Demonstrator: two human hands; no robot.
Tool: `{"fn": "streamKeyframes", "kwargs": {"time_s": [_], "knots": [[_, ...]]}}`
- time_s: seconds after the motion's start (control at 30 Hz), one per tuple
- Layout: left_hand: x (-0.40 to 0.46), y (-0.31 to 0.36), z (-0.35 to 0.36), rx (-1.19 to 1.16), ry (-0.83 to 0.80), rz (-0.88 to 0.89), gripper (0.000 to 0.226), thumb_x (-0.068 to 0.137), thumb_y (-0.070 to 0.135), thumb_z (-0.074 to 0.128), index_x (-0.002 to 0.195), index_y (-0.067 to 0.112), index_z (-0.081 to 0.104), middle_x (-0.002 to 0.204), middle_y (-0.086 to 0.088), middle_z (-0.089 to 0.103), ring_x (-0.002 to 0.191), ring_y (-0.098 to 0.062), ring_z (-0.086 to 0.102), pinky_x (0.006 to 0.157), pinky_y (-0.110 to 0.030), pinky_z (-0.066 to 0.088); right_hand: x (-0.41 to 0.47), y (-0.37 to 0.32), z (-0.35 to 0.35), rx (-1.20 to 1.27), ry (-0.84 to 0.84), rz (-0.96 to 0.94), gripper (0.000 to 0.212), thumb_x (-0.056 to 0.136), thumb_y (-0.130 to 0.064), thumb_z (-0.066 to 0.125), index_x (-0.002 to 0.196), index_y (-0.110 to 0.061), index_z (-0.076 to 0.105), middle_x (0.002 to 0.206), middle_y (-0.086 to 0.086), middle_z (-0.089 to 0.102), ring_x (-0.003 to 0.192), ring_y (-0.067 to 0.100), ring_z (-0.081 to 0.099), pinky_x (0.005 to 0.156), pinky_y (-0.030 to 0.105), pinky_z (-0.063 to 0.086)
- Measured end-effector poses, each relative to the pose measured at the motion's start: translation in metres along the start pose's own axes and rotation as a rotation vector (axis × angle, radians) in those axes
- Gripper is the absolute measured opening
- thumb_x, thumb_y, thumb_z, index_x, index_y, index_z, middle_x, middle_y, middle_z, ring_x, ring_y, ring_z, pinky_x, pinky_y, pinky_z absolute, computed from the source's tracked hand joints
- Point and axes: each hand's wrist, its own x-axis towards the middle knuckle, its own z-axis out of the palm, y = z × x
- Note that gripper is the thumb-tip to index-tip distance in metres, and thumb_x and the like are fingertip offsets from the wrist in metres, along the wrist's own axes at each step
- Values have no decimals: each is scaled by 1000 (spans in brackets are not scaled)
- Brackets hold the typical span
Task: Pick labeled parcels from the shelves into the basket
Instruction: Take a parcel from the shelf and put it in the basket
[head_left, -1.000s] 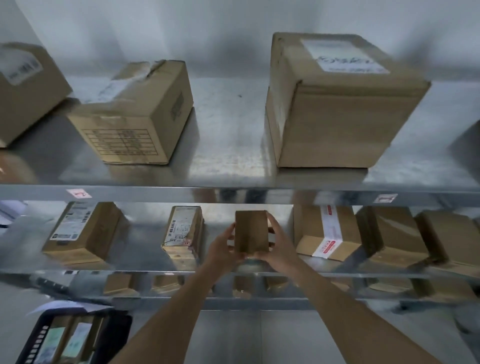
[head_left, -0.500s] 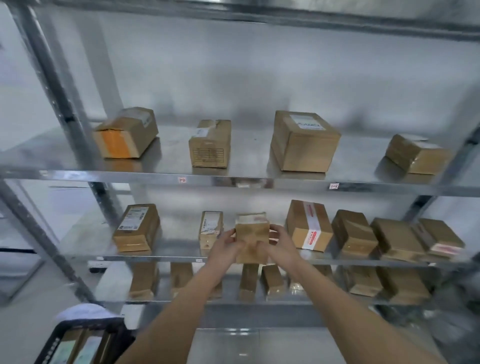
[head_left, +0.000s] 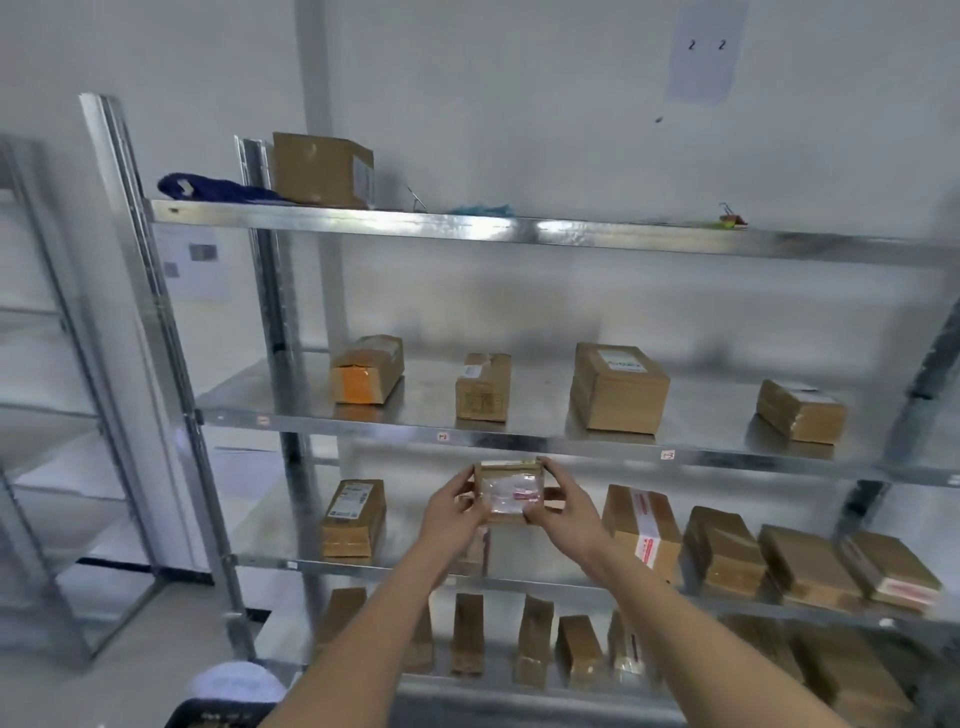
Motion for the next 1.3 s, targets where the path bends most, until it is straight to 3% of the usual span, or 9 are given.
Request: {"fn": "streamKeyframes", "kwargs": {"time_s": [0.13,0.27,0.4,0.53,0.63,0.73,0.9,1.17,1.3], "knots": [[-37,16,-15,-43,64,20,50,87,7,70,132,25,56,122,8,63,107,-6,61,77,-18,57,-31,-23,11,69,-26,-15,55,90,-14,76,134,-30,46,120,-3,61,105,10,61,64,14,54],[-77,20,-31,-88,196,15,28,95,28,63,119,15,57,113,3,68,99,-3,64,71,-13,52,-57,-31,38,88,-33,18,42,95,-41,69,126,-25,45,117,0,70,88,8,74,64,16,55],[-116,10,-66,-82,318,-25,15,96,15,62,111,12,57,115,-6,70,101,-15,67,71,-17,53,-76,-37,77,74,-104,5,30,102,-26,61,124,-17,43,114,3,68,85,10,73,67,19,57],[-160,5,-120,-116,321,-61,40,94,1,60,132,8,54,125,-9,65,114,-21,63,89,-26,56,-100,-53,128,6,-217,-64,46,100,-17,63,137,-33,43,129,-3,61,107,14,66,87,31,60],[-190,0,-169,-118,330,-89,46,92,-1,59,136,13,54,126,-6,65,113,-18,64,91,-29,56,-119,-71,177,-46,-318,-111,55,101,-8,56,150,-26,40,141,1,53,113,14,61,74,18,55],[-217,0,-222,-157,377,-143,42,91,-1,59,128,18,61,118,-2,69,108,-17,66,91,-34,57,-139,-97,232,-142,-367,-152,55,103,-9,54,154,-21,38,143,-1,49,118,14,55,73,10,52],[-265,3,-319,-199,480,-186,22,97,11,53,102,26,69,101,5,69,94,-7,61,83,-28,51,-166,-138,335,-341,-364,-282,68,94,-39,70,153,-24,39,143,1,48,126,20,53,106,34,47],[-316,-36,-476,-133,510,-200,15,100,26,53,95,31,66,102,10,66,102,-11,60,91,-32,42,-204,-177,506,-331,-440,-259,91,80,-49,82,155,-26,35,147,3,42,127,20,51,100,28,42],[-318,-69,-531,-83,496,-234,15,101,25,53,111,24,64,117,2,60,114,-15,53,108,-40,40,-204,-173,570,-330,-481,-193,93,76,-51,83,153,-30,36,144,1,42,123,20,55,99,29,46]]}}
